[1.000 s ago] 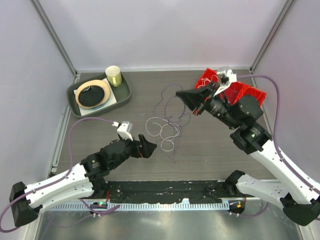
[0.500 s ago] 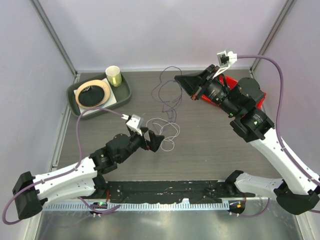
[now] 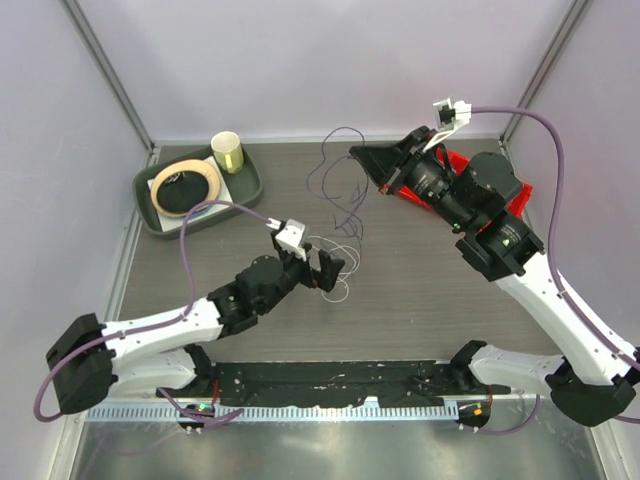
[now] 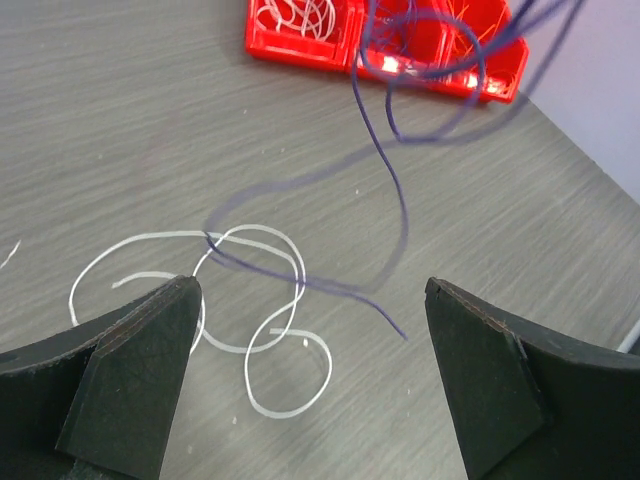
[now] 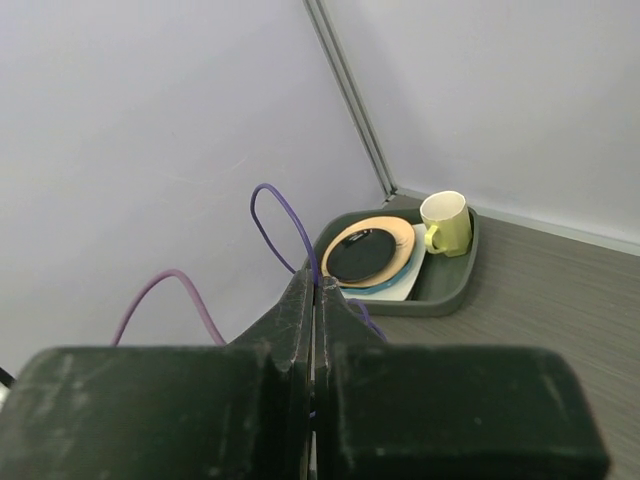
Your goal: Untangle the cables
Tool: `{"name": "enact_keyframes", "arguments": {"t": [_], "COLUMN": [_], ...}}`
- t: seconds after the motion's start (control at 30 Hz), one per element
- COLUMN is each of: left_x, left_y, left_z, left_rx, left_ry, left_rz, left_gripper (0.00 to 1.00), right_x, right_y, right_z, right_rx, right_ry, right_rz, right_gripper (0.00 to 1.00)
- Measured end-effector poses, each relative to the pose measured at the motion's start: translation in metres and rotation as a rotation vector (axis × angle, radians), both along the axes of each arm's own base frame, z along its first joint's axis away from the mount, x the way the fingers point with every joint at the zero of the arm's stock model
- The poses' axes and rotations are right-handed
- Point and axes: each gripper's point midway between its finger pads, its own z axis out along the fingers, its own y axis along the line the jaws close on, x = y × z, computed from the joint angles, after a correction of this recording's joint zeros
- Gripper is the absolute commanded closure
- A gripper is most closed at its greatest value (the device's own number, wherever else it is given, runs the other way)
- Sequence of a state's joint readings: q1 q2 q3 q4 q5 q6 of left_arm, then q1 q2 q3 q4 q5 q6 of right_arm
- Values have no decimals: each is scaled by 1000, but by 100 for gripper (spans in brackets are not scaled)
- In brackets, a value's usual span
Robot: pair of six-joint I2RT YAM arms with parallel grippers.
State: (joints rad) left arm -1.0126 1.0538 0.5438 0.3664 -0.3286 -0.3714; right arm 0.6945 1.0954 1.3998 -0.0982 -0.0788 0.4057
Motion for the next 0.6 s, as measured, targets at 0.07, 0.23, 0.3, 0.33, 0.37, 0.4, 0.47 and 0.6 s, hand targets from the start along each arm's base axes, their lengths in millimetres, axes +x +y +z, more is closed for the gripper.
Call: {"name": "enact_keyframes", "arguments": {"t": [0.07, 0.23, 0.3, 0.33, 0.37, 0.4, 0.47, 0.6], "left_x": [7, 22, 25, 27, 27, 26, 23, 18], "left_y": [-11, -39, -47, -52, -57, -61, -68, -75], "left_z": [2, 9, 9, 8, 6, 4, -2, -6], "left_rx": [11, 20, 21, 21, 22, 23, 26, 22], "left_ry": [-9, -27, -27, -25, -22, -18, -9, 3], "left_rz": [-4, -25, -35, -44, -59, -73, -107, -150], "left_gripper": [0, 0, 0, 0, 0, 0, 0, 0], "right_x": [1, 4, 3, 3, 3, 3, 1, -1], "right_y": [2, 5, 5, 5, 4, 3, 1, -1], "right_z": [2, 1, 3, 5, 7, 11, 17, 29], "right_rx": [16, 34, 40, 44, 50, 56, 70, 92], "right_ry": [5, 25, 26, 24, 21, 17, 6, -10], "right_rz": [4, 9, 10, 9, 7, 4, 2, 0], "right_gripper": [99, 99, 99, 99, 99, 99, 99, 99]}}
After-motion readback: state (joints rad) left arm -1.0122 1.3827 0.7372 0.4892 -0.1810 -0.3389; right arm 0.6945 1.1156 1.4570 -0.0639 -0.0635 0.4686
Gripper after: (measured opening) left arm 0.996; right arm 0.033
